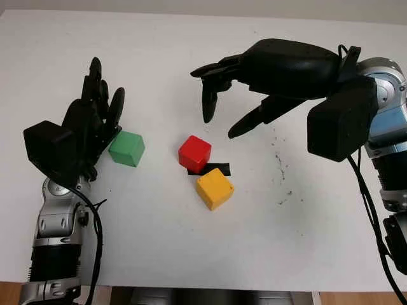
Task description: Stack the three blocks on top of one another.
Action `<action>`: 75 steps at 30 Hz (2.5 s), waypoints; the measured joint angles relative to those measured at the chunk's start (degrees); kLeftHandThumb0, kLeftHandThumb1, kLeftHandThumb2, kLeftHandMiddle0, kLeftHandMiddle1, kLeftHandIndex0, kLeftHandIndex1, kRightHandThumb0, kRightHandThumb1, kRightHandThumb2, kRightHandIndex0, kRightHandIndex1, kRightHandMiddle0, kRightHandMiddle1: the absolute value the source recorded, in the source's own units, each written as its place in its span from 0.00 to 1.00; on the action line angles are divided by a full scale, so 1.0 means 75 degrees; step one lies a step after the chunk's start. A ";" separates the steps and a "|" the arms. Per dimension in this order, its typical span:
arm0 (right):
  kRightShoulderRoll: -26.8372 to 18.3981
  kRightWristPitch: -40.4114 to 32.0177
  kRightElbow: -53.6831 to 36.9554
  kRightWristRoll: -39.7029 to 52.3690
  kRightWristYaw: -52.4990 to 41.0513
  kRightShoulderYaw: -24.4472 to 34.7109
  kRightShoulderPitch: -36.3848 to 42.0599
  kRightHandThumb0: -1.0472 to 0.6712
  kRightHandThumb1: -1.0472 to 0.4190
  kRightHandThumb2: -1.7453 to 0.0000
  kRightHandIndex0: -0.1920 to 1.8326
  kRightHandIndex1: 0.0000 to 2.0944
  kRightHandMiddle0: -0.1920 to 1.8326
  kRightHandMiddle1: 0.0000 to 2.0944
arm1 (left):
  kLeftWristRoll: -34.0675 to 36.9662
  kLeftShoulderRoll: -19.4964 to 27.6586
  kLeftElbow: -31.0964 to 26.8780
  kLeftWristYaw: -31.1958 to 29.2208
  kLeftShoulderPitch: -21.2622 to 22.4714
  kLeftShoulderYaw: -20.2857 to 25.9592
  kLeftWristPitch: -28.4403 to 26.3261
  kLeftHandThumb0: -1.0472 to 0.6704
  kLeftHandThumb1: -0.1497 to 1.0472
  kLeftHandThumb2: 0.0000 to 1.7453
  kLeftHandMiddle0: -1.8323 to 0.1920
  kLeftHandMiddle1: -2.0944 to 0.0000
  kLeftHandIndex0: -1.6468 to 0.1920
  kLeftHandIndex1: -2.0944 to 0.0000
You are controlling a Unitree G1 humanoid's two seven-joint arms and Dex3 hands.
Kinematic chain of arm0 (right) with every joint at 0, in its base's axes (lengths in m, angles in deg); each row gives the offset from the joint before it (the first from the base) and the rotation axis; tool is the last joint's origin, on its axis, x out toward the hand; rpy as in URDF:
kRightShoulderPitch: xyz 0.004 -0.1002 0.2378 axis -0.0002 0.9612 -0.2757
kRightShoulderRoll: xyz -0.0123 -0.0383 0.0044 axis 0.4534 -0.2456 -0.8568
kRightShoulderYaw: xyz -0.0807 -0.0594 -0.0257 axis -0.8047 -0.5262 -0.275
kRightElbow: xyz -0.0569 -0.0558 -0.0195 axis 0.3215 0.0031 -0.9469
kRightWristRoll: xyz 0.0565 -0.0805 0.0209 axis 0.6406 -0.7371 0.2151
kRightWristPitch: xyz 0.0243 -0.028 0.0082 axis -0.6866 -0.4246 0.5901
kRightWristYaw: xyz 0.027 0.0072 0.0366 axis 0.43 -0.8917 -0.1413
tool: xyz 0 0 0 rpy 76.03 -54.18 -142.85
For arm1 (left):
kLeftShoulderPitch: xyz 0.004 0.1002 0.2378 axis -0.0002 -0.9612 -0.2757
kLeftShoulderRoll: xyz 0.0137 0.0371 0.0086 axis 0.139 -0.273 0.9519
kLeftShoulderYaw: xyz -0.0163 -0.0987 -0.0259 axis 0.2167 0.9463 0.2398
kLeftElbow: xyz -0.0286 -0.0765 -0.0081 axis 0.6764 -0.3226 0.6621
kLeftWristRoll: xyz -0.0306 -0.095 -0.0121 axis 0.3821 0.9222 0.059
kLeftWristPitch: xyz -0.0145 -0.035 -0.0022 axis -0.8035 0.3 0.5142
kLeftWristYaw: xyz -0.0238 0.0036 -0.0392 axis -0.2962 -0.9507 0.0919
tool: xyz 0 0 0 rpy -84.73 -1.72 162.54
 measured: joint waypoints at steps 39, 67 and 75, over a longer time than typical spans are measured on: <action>-0.0724 0.5221 0.1021 -0.2395 0.2217 -0.0312 0.0461 0.36 0.11 0.97 0.13 0.02 0.23 0.27 | -0.0143 0.0065 0.0021 -0.0103 -0.0020 -0.0044 -0.0056 0.20 1.00 0.30 1.00 1.00 1.00 0.99; -0.0388 0.6338 0.1970 -0.4834 0.4871 -0.0609 -0.0003 0.33 0.13 0.97 0.10 0.02 0.19 0.26 | -0.0138 -0.0036 -0.0018 0.0084 -0.0025 -0.0086 -0.0071 0.19 1.00 0.29 1.00 0.99 0.99 0.98; -0.0331 0.6365 0.1971 -0.5383 0.5470 -0.0828 -0.0127 0.31 0.12 0.97 0.10 0.02 0.21 0.27 | -0.0139 -0.0045 -0.0022 0.0088 -0.0043 -0.0090 -0.0032 0.20 1.00 0.29 1.00 1.00 1.00 0.98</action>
